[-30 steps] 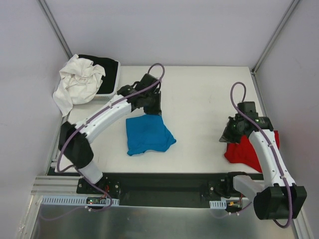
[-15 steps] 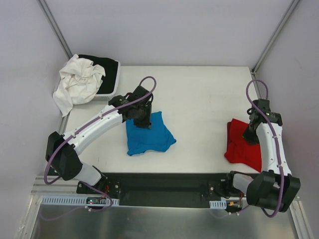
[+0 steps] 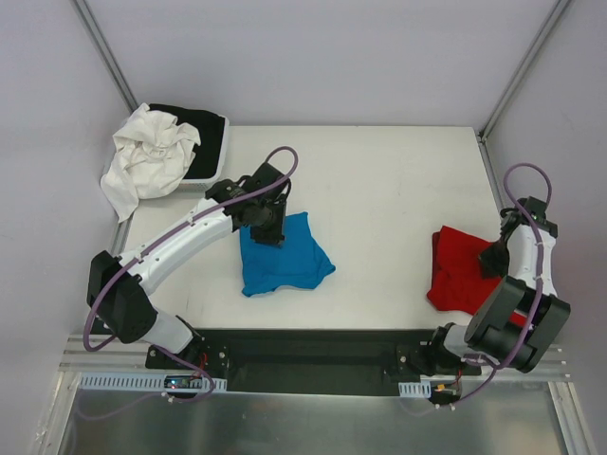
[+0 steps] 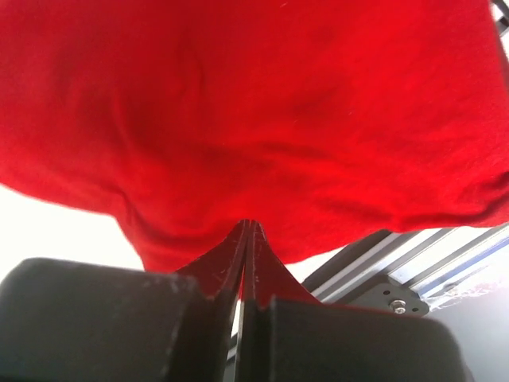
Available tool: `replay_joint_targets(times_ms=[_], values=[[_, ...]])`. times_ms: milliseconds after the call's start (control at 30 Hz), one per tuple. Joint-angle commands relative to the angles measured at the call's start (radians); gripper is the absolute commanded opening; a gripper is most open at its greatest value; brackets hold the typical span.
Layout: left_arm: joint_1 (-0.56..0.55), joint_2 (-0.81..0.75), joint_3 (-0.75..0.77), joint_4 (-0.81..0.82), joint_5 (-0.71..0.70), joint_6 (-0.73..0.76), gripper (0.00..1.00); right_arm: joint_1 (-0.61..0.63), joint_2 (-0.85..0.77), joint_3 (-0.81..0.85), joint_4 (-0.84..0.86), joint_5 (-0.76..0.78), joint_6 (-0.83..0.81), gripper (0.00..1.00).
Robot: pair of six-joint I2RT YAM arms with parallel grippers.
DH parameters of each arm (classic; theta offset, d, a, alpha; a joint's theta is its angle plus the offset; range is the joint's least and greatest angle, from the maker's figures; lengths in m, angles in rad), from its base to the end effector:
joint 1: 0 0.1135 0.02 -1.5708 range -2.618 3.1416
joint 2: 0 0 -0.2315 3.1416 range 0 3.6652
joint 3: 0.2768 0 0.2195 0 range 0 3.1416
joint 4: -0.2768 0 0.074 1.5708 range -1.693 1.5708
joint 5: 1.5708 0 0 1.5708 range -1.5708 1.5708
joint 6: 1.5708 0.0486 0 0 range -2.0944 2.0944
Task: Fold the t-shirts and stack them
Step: Fold the tshirt
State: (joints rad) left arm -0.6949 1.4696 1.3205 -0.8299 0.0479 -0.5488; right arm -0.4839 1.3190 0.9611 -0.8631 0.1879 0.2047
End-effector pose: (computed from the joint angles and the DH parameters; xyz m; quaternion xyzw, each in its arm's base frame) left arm 0.2156 -0.1828 0.2701 0.0768 0.9532 -0.1884 0.2236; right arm 0.1930 -0.1117 0.2055 0.3463 0.9174 -0.1156 0.1587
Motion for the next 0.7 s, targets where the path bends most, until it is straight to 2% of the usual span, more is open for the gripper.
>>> replay_joint_targets(times_ms=[0,233,667], values=[[-0.008,0.017,0.051,-0.057,-0.01,0.029,0.01,-0.044,0.023,0.033,0.038,0.022,0.051,0.01],[-0.008,0.054,0.091,-0.095,-0.002,0.03,0.01,-0.128,0.134,0.018,0.113,-0.07,0.053,0.01],[-0.006,0.126,0.144,-0.155,-0.019,0.026,0.01,-0.128,0.33,-0.016,0.242,-0.177,0.094,0.01]])
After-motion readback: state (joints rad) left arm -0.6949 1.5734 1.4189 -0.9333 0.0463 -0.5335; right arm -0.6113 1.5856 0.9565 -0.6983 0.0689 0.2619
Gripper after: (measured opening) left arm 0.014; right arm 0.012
